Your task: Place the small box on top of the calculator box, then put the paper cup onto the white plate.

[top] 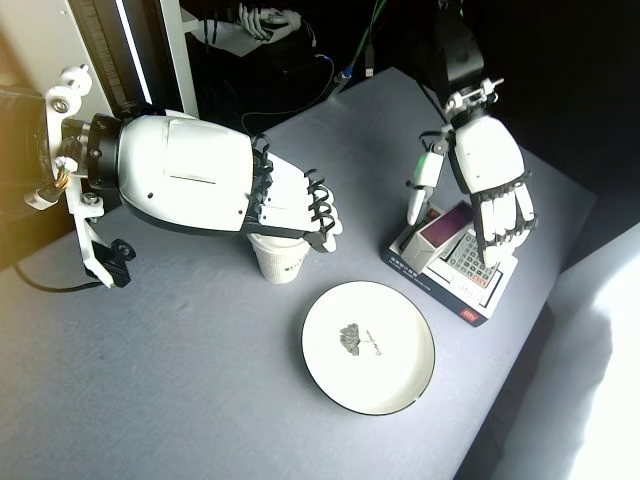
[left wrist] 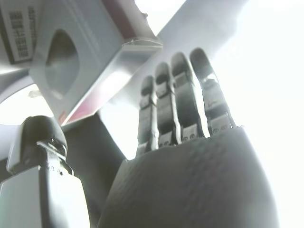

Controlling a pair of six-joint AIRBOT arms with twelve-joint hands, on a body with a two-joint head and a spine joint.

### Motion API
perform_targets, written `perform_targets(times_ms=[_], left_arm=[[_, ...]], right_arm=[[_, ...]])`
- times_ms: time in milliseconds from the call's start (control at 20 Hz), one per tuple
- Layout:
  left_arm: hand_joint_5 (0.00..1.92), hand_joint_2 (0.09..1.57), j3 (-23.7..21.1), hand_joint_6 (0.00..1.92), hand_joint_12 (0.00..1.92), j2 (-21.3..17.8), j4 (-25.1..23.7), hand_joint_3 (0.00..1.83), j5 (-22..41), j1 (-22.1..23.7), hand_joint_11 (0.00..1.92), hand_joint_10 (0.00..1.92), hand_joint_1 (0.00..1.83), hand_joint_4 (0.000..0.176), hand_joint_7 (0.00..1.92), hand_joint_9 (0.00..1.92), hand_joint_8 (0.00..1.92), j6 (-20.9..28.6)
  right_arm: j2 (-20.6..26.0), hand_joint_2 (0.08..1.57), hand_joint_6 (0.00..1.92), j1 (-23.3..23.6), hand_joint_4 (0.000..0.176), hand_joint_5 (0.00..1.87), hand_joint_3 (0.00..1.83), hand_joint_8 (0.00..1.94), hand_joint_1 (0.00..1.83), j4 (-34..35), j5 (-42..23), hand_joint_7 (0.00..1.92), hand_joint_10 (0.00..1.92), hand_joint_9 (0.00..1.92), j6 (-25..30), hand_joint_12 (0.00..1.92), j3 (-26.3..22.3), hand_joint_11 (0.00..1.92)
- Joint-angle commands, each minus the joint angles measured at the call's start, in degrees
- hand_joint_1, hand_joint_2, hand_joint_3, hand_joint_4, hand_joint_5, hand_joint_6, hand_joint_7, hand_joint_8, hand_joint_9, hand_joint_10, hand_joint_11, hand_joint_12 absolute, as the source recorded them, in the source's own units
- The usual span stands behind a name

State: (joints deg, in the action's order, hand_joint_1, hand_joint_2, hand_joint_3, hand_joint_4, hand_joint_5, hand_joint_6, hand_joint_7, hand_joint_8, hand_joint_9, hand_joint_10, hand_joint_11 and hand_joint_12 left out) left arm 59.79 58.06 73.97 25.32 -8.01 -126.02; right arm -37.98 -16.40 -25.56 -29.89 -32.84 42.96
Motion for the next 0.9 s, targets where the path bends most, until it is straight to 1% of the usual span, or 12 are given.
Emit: perform_targets(times_ms=[0, 50, 100, 200, 250, 300, 400, 450, 600, 700, 800, 850], left_arm=[[0.17, 0.95, -0.6, 0.0, 0.51, -1.4, -1.7, 0.0, 3.3, 0.6, 0.0, 0.0, 0.2, 0.0, 0.22, 0.2, 0.0, -0.1], [0.15, 0.95, -1.9, 0.0, 0.45, -2.2, -1.9, 0.0, 3.0, 0.6, 0.0, 0.0, 0.19, 0.0, 0.2, 0.18, 0.0, -0.1], [0.17, 0.95, -2.6, 0.0, 0.48, -2.8, -2.5, 0.0, 2.3, 0.4, 0.0, 0.0, 0.17, 0.0, 0.21, 0.19, 0.0, 0.3], [0.2, 0.93, -4.9, 0.01, 0.51, -5.2, -6.6, 0.0, 0.7, -0.5, 0.0, 0.01, 0.18, 0.0, 0.23, 0.21, 0.01, 4.0], [0.19, 0.93, -6.1, 0.0, 0.47, -6.6, -10.5, 0.0, 0.4, -1.3, 0.0, 0.0, 0.17, 0.0, 0.23, 0.2, 0.0, 8.1], [0.16, 0.93, -6.9, 0.0, 0.39, -7.4, -12.5, 0.0, -0.2, -1.9, 0.0, 0.0, 0.19, 0.0, 0.21, 0.17, 0.0, 10.6], [0.16, 0.94, -8.9, 0.0, 0.39, -10.2, -19.3, 0.0, -2.4, -4.1, 0.0, 0.0, 0.16, 0.0, 0.2, 0.17, 0.0, 18.0], [0.18, 0.95, -10.2, 0.01, 0.42, -11.7, -24.4, 0.0, -2.5, -5.8, 0.0, 0.0, 0.16, 0.0, 0.21, 0.18, 0.0, 24.0], [0.2, 0.98, -12.7, 0.0, 0.51, -15.7, -44.7, 0.01, -2.5, -9.8, 0.0, 0.01, 0.17, 0.0, 0.22, 0.2, 0.0, 43.8], [0.23, 0.98, -14.0, 0.01, 0.53, -18.1, -56.2, 0.0, -1.6, -12.1, 0.0, 0.01, 0.18, 0.0, 0.25, 0.22, 0.01, 54.4], [0.29, 0.99, -14.9, 0.01, 0.64, -20.2, -69.0, 0.0, 0.3, -14.0, 0.0, 0.01, 0.2, 0.0, 0.31, 0.27, 0.01, 65.6], [0.27, 1.0, -15.0, 0.0, 0.59, -20.6, -73.2, 0.0, 1.7, -14.8, 0.0, 0.0, 0.18, 0.0, 0.29, 0.25, 0.0, 69.5]], right_arm=[[0.3, 0.74, 0.0, 1.0, 0.0, 0.0, 0.0, 0.0, 0.5, 1.3, -5.1, 0.0, 0.0, 0.0, 0.8, 0.0, -0.1, 0.0], [0.0, 0.72, 0.0, 1.4, 0.0, 0.0, 0.0, 0.0, 0.54, 0.7, -4.2, 0.0, 0.0, 0.0, 2.0, 0.0, -0.1, 0.0], [-0.4, 0.71, 0.0, 1.7, 0.0, 0.0, 0.0, 0.0, 0.56, -0.3, -3.6, 0.0, 0.0, 0.0, 4.1, 0.0, 0.2, 0.0], [-2.0, 0.72, 0.0, 2.3, 0.0, 0.0, 0.0, 0.0, 0.63, -2.9, -2.2, 0.0, 0.0, 0.0, 8.7, 0.0, 1.5, 0.0], [-3.1, 0.72, 0.0, 2.5, 0.0, 0.0, 0.0, 0.0, 0.64, -4.9, -1.1, 0.0, 0.0, 0.0, 11.8, 0.0, 2.6, 0.0], [-3.6, 0.72, 0.0, 2.5, 0.0, 0.0, 0.0, 0.0, 0.68, -6.1, -0.4, 0.0, 0.0, 0.0, 13.5, 0.0, 3.0, 0.0], [-4.3, 0.74, 0.0, 2.5, 0.0, 0.0, 0.0, 0.0, 0.74, -7.9, 1.0, 0.0, 0.0, 0.0, 14.2, 0.0, 3.3, 0.0], [-4.7, 0.77, 0.0, 2.5, 0.0, 0.0, 0.01, 0.0, 0.74, -8.5, 1.5, 0.0, 0.0, 0.0, 14.6, 0.0, 3.3, 0.0], [-5.5, 0.8, 0.0, 2.7, 0.0, 0.0, 0.02, 0.0, 0.95, -9.0, 2.3, 0.0, 0.0, 0.0, 15.5, 0.0, 3.5, 0.0], [-6.7, 0.84, 0.0, 2.8, 0.0, 0.0, 0.03, 0.0, 1.06, -9.0, 3.3, 0.0, 0.0, 0.0, 15.6, 0.0, 3.9, 0.0], [-7.5, 0.87, 0.0, 2.9, 0.0, 0.0, 0.04, 0.0, 1.09, -9.0, 4.9, 0.0, 0.0, 0.0, 17.6, 0.0, 4.5, 0.0], [-7.5, 0.87, 0.0, 3.1, 0.0, 0.0, 0.04, 0.0, 1.09, -9.1, 5.7, 0.0, 0.0, 0.0, 17.8, 0.0, 4.5, 0.0]])
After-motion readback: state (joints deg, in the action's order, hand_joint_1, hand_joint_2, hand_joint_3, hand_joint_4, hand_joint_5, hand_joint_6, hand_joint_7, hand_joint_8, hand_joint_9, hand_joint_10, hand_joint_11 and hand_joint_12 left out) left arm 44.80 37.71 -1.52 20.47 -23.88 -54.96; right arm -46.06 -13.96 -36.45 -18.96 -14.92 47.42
